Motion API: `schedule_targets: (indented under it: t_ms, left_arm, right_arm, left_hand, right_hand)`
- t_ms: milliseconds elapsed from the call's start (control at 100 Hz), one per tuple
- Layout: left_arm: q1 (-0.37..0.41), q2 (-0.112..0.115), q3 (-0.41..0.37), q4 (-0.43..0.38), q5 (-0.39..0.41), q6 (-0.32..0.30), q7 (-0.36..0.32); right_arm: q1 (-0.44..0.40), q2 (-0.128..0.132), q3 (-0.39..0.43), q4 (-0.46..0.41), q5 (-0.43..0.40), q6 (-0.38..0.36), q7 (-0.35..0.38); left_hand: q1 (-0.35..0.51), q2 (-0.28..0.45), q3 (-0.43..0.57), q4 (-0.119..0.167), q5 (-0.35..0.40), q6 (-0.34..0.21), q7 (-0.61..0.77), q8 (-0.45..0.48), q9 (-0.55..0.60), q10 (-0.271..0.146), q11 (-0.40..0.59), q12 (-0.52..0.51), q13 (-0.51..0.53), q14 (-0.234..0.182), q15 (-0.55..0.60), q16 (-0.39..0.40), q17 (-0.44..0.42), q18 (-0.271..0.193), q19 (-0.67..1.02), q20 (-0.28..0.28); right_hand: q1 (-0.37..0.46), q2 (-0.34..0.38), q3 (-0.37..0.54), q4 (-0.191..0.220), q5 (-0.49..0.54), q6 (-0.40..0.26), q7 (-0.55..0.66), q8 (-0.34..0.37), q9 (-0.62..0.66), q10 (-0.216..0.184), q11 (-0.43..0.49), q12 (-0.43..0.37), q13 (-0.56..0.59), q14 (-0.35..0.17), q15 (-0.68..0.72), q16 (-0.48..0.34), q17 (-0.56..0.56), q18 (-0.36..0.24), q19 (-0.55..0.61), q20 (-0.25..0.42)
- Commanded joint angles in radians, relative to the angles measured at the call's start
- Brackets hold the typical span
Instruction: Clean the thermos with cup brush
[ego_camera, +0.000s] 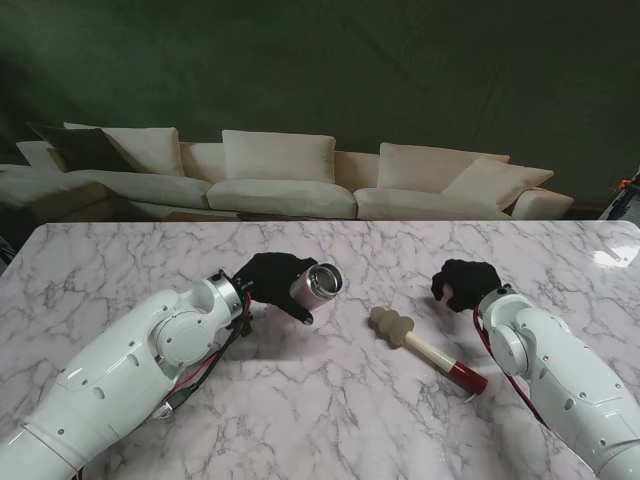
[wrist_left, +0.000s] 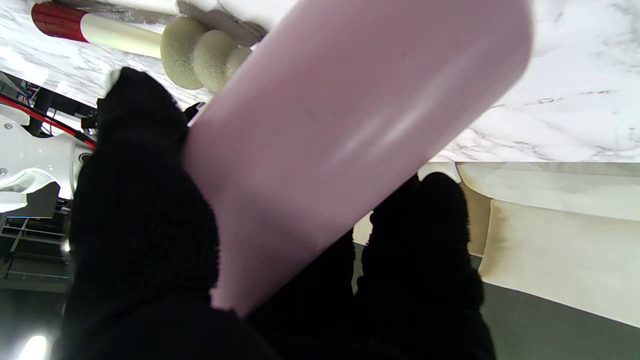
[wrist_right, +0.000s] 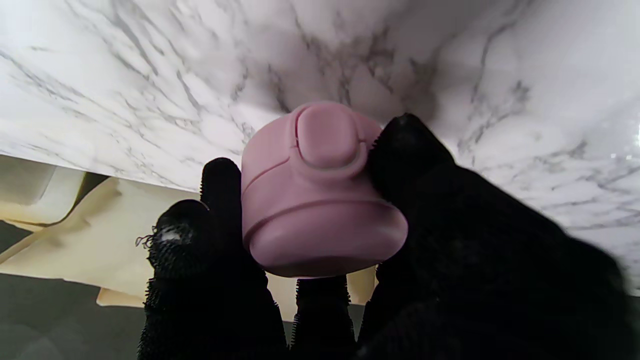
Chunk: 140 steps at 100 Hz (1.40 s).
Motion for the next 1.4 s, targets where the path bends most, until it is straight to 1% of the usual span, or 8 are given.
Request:
schedule_targets:
  t_ms: [0,210,340,590,710,780,1110,1390]
  left_arm:
    - [-0.005,0.001,0.000,0.000,0.001,-0.005,-0.011]
    - [-0.004,0.001,-0.001,-0.001,0.001,-0.006,-0.012]
    - [-0.006,0.001,0.000,-0.001,0.000,-0.007,-0.013]
    - [-0.005,0.001,-0.001,-0.002,0.000,-0.006,-0.014]
    - [-0.004,0.001,-0.001,-0.002,0.001,-0.005,-0.013]
    - [-0.003,0.001,-0.001,-0.003,0.001,-0.004,-0.012]
    - [0.001,0.001,-0.008,-0.004,0.008,-0.005,-0.003]
    - [0.003,-0.001,-0.009,-0.003,0.010,-0.006,0.005]
  right_arm:
    - [0.003,0.002,-0.015,0.014,-0.004,0.019,0.021]
    - [0.017,0.004,-0.062,0.046,-0.004,0.041,0.014]
    - [0.020,0.006,-0.076,0.056,-0.008,0.047,0.011]
    - [-0.007,0.003,-0.038,0.040,-0.009,0.030,-0.019]
    - [-0.043,0.002,0.012,-0.005,-0.026,0.009,-0.024]
    - [-0.074,-0.001,0.052,-0.045,-0.033,0.001,-0.033]
    - [-0.340,-0.016,0.280,-0.376,-0.063,-0.072,-0.003]
    - [-0.537,-0.024,0.332,-0.550,-0.146,-0.022,-0.044]
  left_hand:
    - [0.361,0.395,0.332,0.013,0.103,-0.176,0.095,0.032,0.048,-0.076,0.103,0.047,0.048,-0.014,0.106,0.031,0.022,-0.068,0.043,0.020]
    - [0.362,0.396,0.332,0.014,0.103,-0.176,0.095,0.032,0.047,-0.076,0.103,0.047,0.048,-0.015,0.107,0.032,0.021,-0.068,0.043,0.020]
    - [0.361,0.396,0.332,0.014,0.103,-0.176,0.095,0.033,0.047,-0.076,0.104,0.047,0.048,-0.014,0.107,0.032,0.021,-0.068,0.043,0.020]
    - [0.361,0.396,0.332,0.014,0.103,-0.176,0.095,0.033,0.047,-0.076,0.105,0.047,0.048,-0.014,0.107,0.032,0.021,-0.067,0.044,0.021]
    - [0.361,0.396,0.332,0.014,0.104,-0.176,0.095,0.033,0.047,-0.075,0.104,0.046,0.048,-0.014,0.107,0.032,0.021,-0.068,0.044,0.021]
    - [0.362,0.396,0.332,0.014,0.104,-0.175,0.095,0.033,0.047,-0.076,0.104,0.046,0.048,-0.013,0.107,0.032,0.021,-0.067,0.044,0.021]
    - [0.362,0.396,0.332,0.013,0.103,-0.174,0.093,0.032,0.046,-0.073,0.104,0.046,0.046,-0.013,0.106,0.032,0.019,-0.066,0.044,0.021]
    - [0.362,0.397,0.332,0.013,0.103,-0.176,0.094,0.034,0.046,-0.075,0.105,0.046,0.047,-0.014,0.108,0.033,0.018,-0.067,0.045,0.022]
  right_hand:
    - [0.110,0.265,0.103,0.128,-0.040,0.067,-0.007,-0.036,0.092,-0.012,0.160,-0.023,0.002,-0.283,0.126,0.034,-0.048,-0.154,-0.004,-0.005]
    - [-0.055,0.232,-0.006,0.120,-0.192,0.039,-0.009,-0.279,-0.023,-0.033,0.097,-0.115,-0.117,-0.284,-0.021,-0.056,-0.201,-0.097,-0.136,-0.011]
    - [-0.206,0.227,-0.006,0.201,-0.254,0.042,-0.106,-0.257,-0.076,-0.049,0.030,-0.146,-0.207,-0.259,-0.223,-0.176,-0.343,-0.037,-0.342,-0.058]
    - [-0.477,0.232,-0.168,0.203,-0.570,0.046,-0.246,-0.307,-0.341,-0.057,-0.130,-0.224,-0.391,-0.209,-0.509,-0.359,-0.550,0.002,-0.640,-0.216]
    - [-0.540,0.271,-0.299,0.209,-0.623,0.196,-0.481,-0.402,-0.353,0.028,-0.288,-0.295,-0.431,-0.186,-0.552,-0.386,-0.580,0.023,-0.704,-0.257]
    - [-0.569,0.297,-0.314,0.218,-0.591,0.274,-0.755,-0.209,-0.365,0.065,-0.339,-0.313,-0.432,-0.176,-0.562,-0.388,-0.583,0.027,-0.714,-0.263]
    - [-0.628,0.421,-0.435,0.225,-0.551,0.444,-0.881,-0.395,-0.354,0.130,-0.226,-0.268,-0.399,-0.181,-0.559,-0.366,-0.581,0.043,-0.738,-0.243]
    - [-0.641,0.401,-0.426,0.224,-0.566,0.503,-0.719,0.011,-0.358,0.133,-0.024,-0.192,-0.340,-0.182,-0.504,-0.326,-0.527,0.058,-0.677,-0.212]
